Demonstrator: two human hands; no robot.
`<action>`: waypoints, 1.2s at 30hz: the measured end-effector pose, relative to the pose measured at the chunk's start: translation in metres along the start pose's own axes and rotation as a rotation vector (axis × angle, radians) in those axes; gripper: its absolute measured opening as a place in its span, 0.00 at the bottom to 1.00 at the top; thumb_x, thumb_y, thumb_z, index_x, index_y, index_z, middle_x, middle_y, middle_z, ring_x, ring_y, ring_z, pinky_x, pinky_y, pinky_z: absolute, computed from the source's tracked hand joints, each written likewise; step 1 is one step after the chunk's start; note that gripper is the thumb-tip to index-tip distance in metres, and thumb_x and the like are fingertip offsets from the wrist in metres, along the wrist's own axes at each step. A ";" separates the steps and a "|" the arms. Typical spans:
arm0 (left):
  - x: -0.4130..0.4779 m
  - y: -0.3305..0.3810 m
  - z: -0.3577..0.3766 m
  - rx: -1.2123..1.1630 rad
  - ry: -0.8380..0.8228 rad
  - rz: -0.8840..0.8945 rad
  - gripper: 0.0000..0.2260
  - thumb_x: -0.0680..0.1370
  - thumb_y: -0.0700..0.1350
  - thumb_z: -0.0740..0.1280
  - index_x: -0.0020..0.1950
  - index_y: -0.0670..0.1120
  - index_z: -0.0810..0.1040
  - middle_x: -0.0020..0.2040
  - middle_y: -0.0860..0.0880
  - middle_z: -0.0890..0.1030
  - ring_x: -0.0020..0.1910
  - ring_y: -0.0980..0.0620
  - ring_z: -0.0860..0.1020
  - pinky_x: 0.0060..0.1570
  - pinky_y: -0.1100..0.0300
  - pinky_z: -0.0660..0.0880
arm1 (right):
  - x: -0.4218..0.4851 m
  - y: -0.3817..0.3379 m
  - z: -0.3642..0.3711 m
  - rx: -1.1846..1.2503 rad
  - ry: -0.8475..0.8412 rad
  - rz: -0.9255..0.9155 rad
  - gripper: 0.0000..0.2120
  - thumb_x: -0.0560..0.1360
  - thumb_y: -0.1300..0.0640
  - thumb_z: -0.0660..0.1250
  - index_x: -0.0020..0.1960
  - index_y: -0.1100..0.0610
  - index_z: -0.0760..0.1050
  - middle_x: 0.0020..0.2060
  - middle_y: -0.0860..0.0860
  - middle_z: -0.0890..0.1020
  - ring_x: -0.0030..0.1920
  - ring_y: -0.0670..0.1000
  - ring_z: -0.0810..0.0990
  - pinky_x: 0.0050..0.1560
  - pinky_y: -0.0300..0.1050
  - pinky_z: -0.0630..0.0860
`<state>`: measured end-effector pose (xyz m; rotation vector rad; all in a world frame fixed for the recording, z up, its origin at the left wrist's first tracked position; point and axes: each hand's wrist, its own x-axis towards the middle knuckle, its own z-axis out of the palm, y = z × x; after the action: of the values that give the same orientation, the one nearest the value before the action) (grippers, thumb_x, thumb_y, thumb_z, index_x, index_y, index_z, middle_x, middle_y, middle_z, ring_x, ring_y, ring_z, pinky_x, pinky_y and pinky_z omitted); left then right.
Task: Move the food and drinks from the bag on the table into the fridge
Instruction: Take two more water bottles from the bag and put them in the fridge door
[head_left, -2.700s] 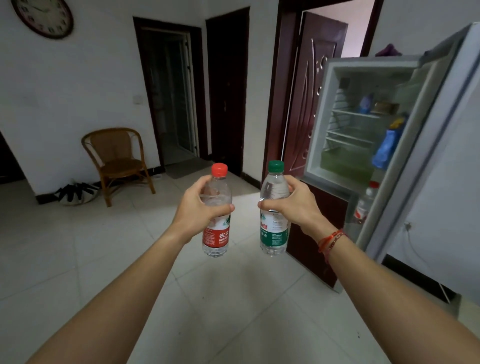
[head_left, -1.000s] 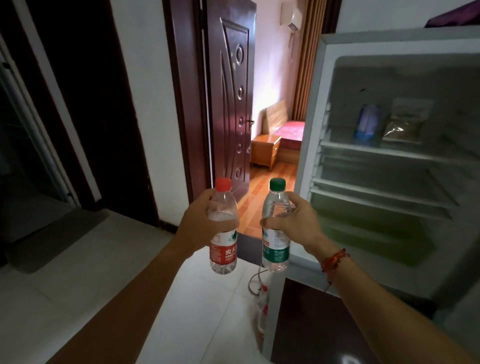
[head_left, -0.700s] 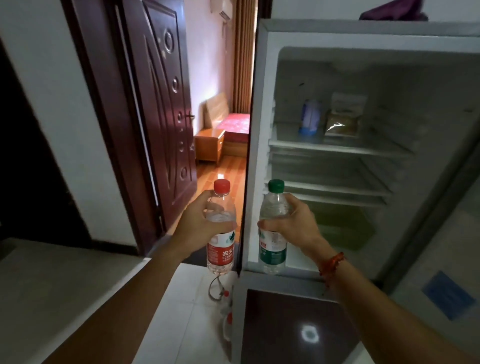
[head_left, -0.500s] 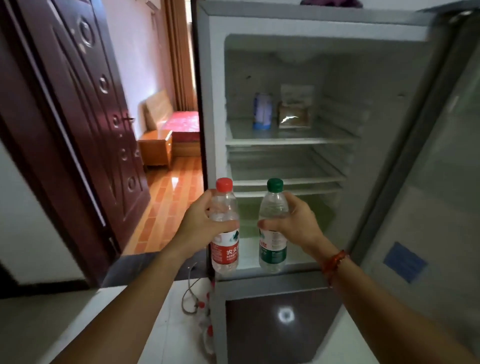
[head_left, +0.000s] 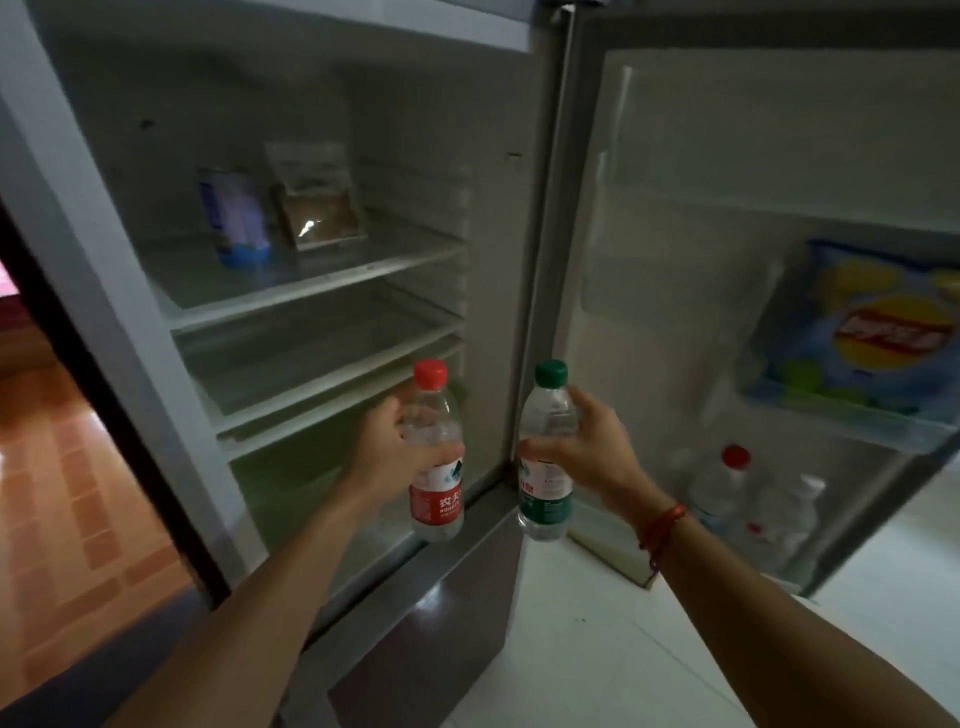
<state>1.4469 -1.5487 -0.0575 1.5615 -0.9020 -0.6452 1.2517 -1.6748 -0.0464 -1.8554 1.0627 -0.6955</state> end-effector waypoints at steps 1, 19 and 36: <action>0.005 0.000 0.009 -0.001 -0.026 0.000 0.20 0.65 0.38 0.80 0.52 0.51 0.76 0.52 0.51 0.83 0.50 0.51 0.83 0.43 0.52 0.81 | -0.003 0.005 -0.008 -0.004 0.029 0.022 0.29 0.62 0.58 0.83 0.60 0.50 0.77 0.47 0.47 0.86 0.46 0.47 0.86 0.54 0.53 0.83; 0.023 0.030 0.157 0.001 -0.304 0.162 0.23 0.65 0.38 0.80 0.52 0.57 0.76 0.52 0.54 0.82 0.53 0.52 0.81 0.56 0.50 0.78 | -0.041 0.072 -0.124 -0.001 0.380 0.138 0.38 0.53 0.41 0.80 0.62 0.46 0.76 0.52 0.46 0.85 0.52 0.50 0.84 0.56 0.58 0.82; 0.079 0.015 0.182 0.077 -0.294 0.188 0.24 0.65 0.39 0.80 0.57 0.51 0.75 0.51 0.52 0.81 0.52 0.52 0.80 0.48 0.59 0.77 | 0.008 0.086 -0.110 -0.033 0.410 0.114 0.37 0.66 0.53 0.82 0.71 0.53 0.71 0.57 0.46 0.80 0.57 0.48 0.79 0.59 0.47 0.78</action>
<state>1.3403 -1.7160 -0.0702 1.4489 -1.2906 -0.7220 1.1360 -1.7492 -0.0699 -1.7023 1.4355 -1.0218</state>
